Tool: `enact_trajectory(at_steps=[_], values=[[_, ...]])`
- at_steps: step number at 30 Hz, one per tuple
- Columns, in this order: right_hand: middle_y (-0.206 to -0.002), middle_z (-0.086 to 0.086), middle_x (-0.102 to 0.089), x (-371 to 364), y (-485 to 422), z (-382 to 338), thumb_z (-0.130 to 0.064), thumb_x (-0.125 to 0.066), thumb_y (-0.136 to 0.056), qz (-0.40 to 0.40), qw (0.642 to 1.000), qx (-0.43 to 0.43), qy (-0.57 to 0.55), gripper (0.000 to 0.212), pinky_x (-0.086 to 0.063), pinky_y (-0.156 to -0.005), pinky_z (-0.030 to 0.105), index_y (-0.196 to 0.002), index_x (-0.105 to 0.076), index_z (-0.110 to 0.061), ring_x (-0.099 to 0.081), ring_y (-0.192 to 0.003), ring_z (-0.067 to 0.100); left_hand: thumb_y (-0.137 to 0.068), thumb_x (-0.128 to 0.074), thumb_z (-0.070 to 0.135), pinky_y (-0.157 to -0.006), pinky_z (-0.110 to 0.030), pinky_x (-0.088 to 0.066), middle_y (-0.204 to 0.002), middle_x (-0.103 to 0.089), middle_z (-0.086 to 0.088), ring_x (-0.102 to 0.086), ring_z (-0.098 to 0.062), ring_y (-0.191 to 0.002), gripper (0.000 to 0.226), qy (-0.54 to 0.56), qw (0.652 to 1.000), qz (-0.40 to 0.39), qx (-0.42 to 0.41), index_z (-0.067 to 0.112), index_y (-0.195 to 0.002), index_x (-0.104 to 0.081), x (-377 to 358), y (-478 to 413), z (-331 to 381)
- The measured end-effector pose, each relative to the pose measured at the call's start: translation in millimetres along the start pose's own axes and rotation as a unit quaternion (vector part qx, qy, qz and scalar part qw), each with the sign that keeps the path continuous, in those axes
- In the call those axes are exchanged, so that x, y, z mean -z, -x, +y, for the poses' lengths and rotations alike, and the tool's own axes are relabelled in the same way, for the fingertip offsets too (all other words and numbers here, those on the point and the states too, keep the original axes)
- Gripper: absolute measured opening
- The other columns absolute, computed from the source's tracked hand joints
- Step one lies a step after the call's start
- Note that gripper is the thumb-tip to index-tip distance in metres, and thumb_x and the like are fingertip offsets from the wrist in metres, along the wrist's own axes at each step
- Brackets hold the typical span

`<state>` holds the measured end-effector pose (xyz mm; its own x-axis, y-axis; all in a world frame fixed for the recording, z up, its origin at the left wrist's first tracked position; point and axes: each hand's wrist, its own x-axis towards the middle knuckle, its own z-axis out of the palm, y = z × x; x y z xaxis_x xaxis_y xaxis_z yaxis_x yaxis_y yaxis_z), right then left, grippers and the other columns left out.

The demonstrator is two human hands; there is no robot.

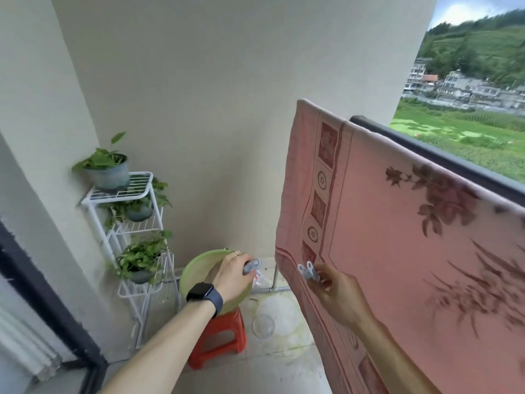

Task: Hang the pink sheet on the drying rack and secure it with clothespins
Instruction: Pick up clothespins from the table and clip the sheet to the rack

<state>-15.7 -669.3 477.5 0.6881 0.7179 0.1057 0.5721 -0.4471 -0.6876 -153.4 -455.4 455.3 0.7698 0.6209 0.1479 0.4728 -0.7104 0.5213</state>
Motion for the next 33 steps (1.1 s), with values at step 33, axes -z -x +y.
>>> enact_trajectory(at_steps=[33], values=[[-0.126, -0.011, -0.057, -129.8, -542.7, 53.1, -0.032, -0.054, -0.1, -0.022, 0.975, -0.207, 0.076, 0.056, -0.055, -0.085, 0.031, -0.149, -0.027, -0.038, -0.065, -0.088, 0.004, -0.07, -0.04, 0.008, -0.075, -0.049, -0.056, -0.075, -0.057, 0.003, -0.056, -0.028, -0.069, 0.013, 0.278, 0.921, -0.259, 0.089, 0.013, -0.079, -0.048, -167.7, -600.3, -152.6]])
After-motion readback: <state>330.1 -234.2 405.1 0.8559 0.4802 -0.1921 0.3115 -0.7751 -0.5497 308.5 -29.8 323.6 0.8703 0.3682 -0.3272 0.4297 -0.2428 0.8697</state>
